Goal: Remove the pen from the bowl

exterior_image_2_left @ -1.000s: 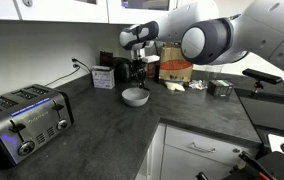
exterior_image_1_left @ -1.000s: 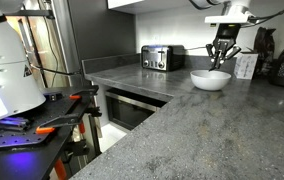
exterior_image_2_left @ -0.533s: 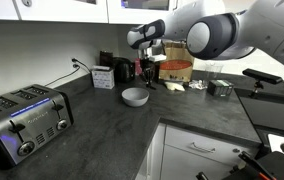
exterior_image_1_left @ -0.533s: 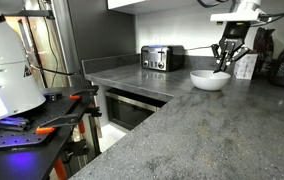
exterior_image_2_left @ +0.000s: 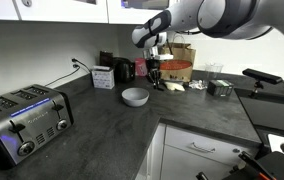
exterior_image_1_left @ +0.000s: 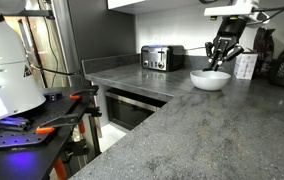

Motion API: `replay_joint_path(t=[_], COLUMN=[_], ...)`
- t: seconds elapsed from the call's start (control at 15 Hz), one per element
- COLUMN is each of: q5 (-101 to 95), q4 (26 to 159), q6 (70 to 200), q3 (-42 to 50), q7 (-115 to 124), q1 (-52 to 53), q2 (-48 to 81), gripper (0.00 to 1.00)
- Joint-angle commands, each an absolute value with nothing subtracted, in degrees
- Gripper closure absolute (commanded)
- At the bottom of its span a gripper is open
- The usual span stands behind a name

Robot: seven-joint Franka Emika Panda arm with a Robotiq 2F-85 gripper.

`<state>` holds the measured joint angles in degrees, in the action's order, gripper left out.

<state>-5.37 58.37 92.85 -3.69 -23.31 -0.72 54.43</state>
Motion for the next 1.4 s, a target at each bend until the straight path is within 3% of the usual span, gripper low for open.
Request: replay_joint_path(t=[0.0, 0.67, 0.93, 1.0, 1.07, 1.33], q5=[-4.24, 1.16, -0.18, -0.24, -0.42, -2.56], q4=[72.79, 104.00, 110.94, 112.16, 113.36, 118.48], q6=[97.54, 121.38, 125.03, 126.31, 127.80, 136.23], q3=[-3.67, -3.81, -3.78, -3.74, -3.67, -2.46], q7=[-20.68, -23.66, -23.47, -22.76, -22.43, -19.90], q1=[-2.48, -8.20, -7.07, -6.75, -6.44, -5.08], q2=[44.27, 31.15, 30.48, 30.17, 29.60, 25.15], gripper=[0.96, 0.96, 0.96, 0.61, 0.60, 0.31])
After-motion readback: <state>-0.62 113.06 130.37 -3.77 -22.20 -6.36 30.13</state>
